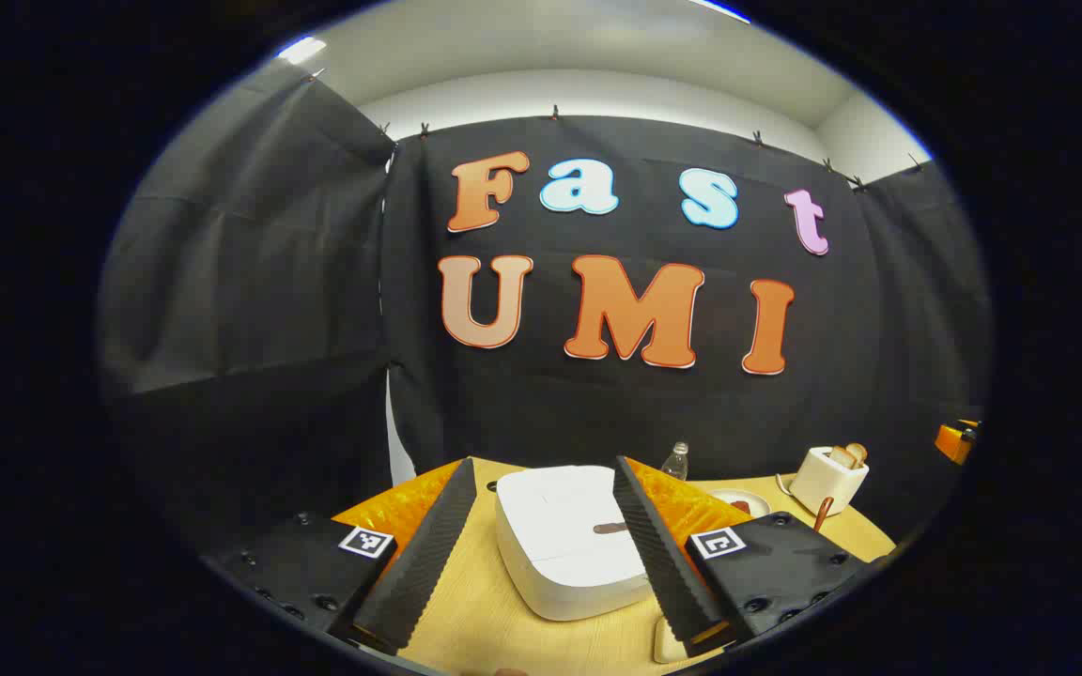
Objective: Close the left gripper, press the button to open the rice cooker; take a wooden spoon from the chopstick holder with the right hand, scoop a spoonful of rice and pour it into the rice cooker, then put the wooden spoon back into the chopstick holder.
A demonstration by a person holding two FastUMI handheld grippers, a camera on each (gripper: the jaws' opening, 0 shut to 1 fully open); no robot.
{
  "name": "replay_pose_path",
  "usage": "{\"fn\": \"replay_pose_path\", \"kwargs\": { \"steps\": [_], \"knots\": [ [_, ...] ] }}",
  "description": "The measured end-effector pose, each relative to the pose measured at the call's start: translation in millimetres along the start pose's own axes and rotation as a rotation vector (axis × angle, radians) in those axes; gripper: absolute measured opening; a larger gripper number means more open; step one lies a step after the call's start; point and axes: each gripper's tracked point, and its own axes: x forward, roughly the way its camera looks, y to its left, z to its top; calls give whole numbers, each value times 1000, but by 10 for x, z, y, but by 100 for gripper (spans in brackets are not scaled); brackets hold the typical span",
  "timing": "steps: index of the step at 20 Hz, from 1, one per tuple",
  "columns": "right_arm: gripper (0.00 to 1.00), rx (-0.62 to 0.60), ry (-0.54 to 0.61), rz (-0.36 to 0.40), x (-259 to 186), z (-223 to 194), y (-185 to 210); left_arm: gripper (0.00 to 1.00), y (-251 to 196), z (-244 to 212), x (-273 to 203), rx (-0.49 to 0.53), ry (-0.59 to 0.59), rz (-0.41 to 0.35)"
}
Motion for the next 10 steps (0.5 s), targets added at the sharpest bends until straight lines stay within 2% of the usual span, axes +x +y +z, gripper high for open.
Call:
{"fn": "replay_pose_path", "kwargs": {
  "steps": [3,4,6,10],
  "knots": [
    [96,31,50,3,20,-53,-37,99,-40,86,-16,7,-6,8],
    [100,35,52,21,13,-43,-10,99,-50,107,-19,14,-2,25],
    [96,19,37,30,24,-20,-45,99,-57,104,-9,27,18,49],
    [96,-48,7,41,35,69,-146,99,-343,131,-45,0,21,12]
  ]
}}
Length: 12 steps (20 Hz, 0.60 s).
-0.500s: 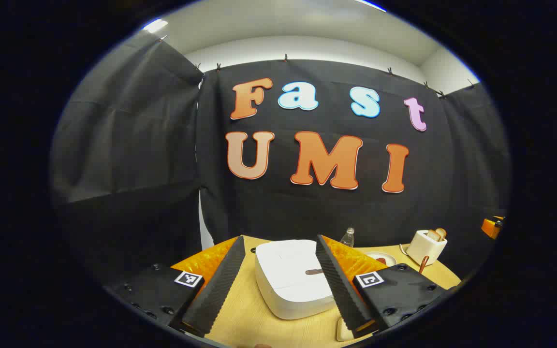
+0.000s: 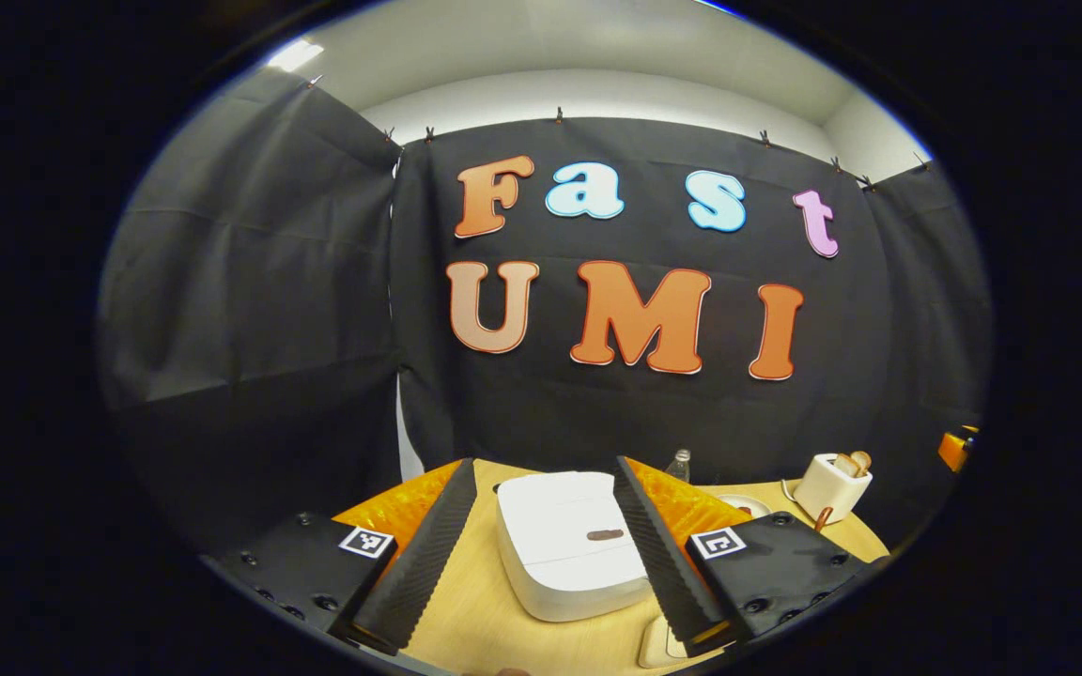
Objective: Close the left gripper, press the button to open the rice cooker; take a wooden spoon from the chopstick holder with the right hand, scoop a spoonful of rice and pour it into the rice cooker, then put the wooden spoon back into the chopstick holder.
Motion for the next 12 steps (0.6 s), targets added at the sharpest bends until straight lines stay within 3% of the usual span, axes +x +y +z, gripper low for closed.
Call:
{"fn": "replay_pose_path", "kwargs": {
  "steps": [3,7,8,12],
  "knots": [
    [96,34,11,50,-10,33,40,99,-162,36,-54,-7,-18,-22],
    [96,-5,18,73,29,-49,-31,99,-277,28,-161,41,-28,7],
    [100,-1,28,89,32,-80,-28,99,-311,16,-184,42,-24,10],
    [96,33,39,114,88,-113,-108,99,-346,68,-255,28,-33,44]
  ]
}}
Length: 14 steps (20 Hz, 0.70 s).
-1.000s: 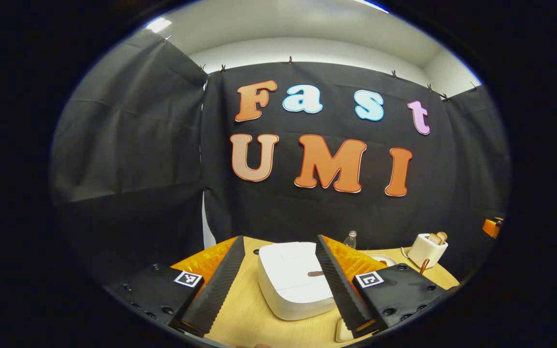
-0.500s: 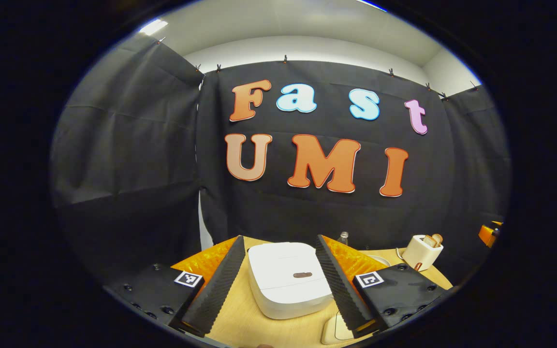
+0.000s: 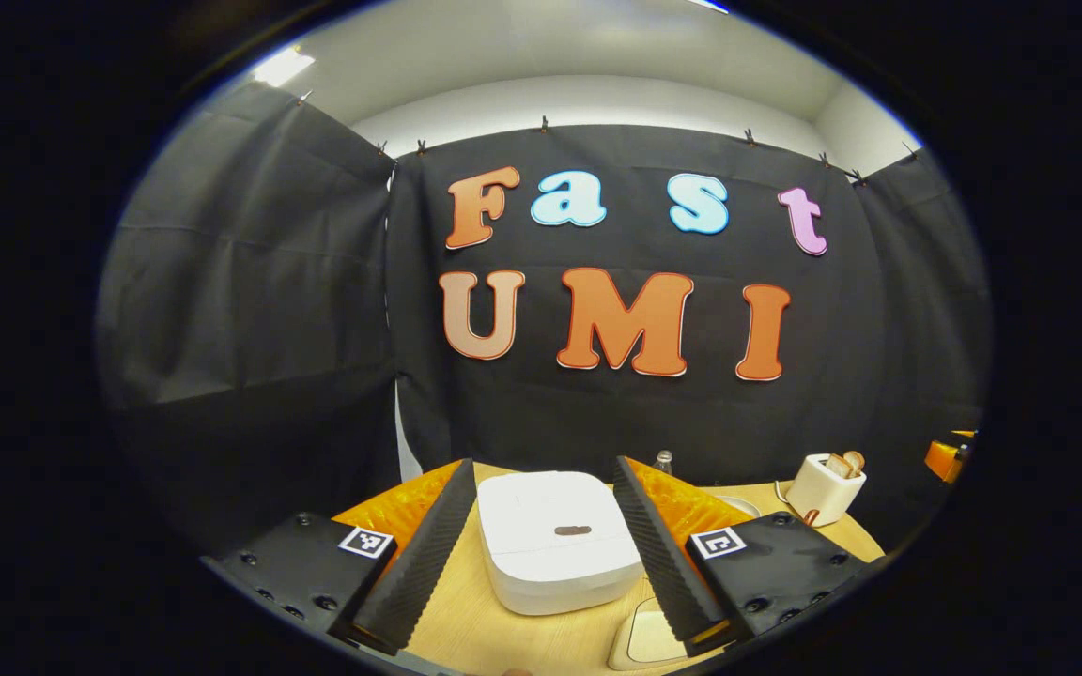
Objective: Close the left gripper, press the button to open the rice cooker; take a wooden spoon from the chopstick holder with the right hand, scoop a spoonful of rice and pour it into the rice cooker, then put the wooden spoon back into the chopstick holder.
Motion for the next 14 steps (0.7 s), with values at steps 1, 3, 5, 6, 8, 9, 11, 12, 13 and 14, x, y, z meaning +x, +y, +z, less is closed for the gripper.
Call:
{"fn": "replay_pose_path", "kwargs": {
  "steps": [1,3,5,6,8,9,11,12,13,14],
  "knots": [
    [96,7,0,-2,17,7,-23,99,-18,4,-21,-5,-2,1],
    [96,14,-7,-7,21,22,-64,99,11,32,-19,-8,-9,4],
    [96,8,-18,-29,34,46,-131,99,38,63,11,-5,-11,4],
    [96,7,-21,-41,35,53,-149,99,51,77,39,-1,-12,1],
    [96,14,-34,-63,18,70,-174,99,100,107,104,10,-19,-5],
    [96,15,-35,-73,34,74,-173,99,115,110,136,12,-17,-11],
    [96,7,-24,-86,35,38,-135,99,137,97,198,19,-7,-33],
    [96,4,-31,-100,20,63,-150,99,163,103,236,22,-9,-39],
    [96,5,-42,-114,12,94,-150,99,176,101,283,23,-8,-46],
    [96,10,-45,-124,6,96,-129,99,191,75,316,23,-1,-52]
  ]
}}
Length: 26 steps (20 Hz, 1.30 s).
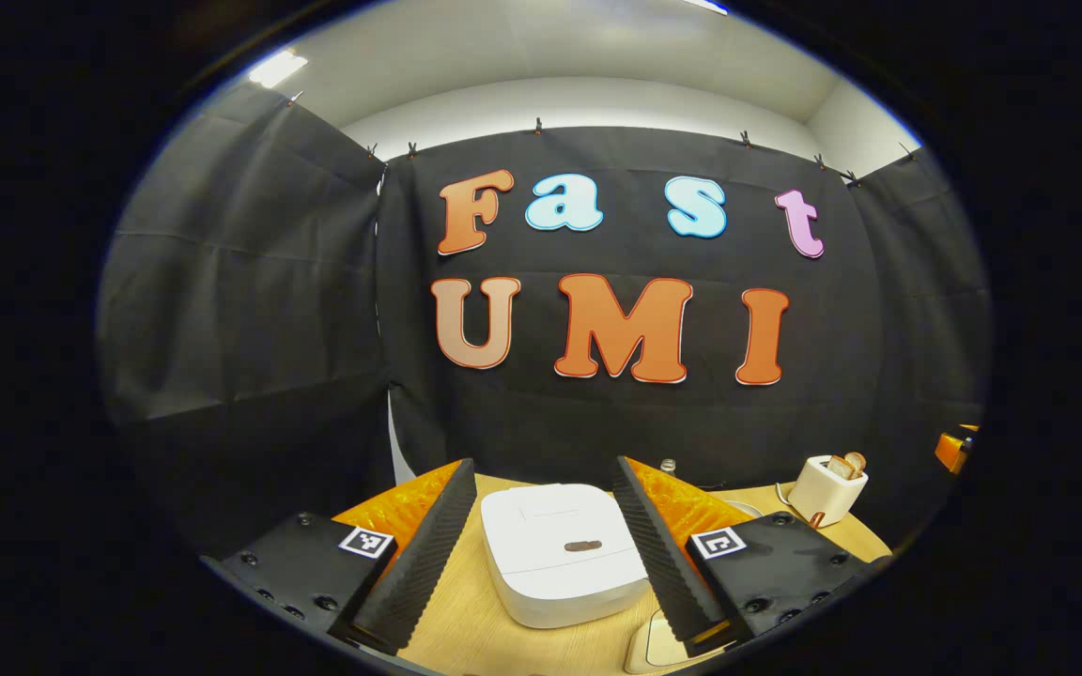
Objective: Close the left gripper, press the button to open the rice cooker; take a wooden spoon from the chopstick holder with the right hand, scoop a spoonful of rice and pour it into the rice cooker, then put the wooden spoon back into the chopstick holder.
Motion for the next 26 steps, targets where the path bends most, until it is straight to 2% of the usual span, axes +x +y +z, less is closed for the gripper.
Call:
{"fn": "replay_pose_path", "kwargs": {
  "steps": [3,8,10,11,12,16,19,26],
  "knots": [
    [96,0,12,-8,-13,-56,93,99,1,-45,92,-2,19,-34],
    [96,-33,19,-20,-17,-80,207,66,-30,-120,189,30,36,-81],
    [96,-38,19,-25,-7,-84,226,58,38,-94,218,39,23,-64],
    [96,-40,22,-25,-2,-90,249,33,96,-67,233,38,12,-41],
    [96,-41,23,-24,-4,-93,265,8,79,-80,246,29,16,-52],
    [96,-48,36,-22,9,-151,302,11,68,-198,328,9,54,-66],
    [96,-56,44,-24,36,-198,308,5,-99,-348,445,10,99,-129],
    [96,-61,74,-40,74,-370,259,5,-450,-766,950,18,178,-205]
  ]
}}
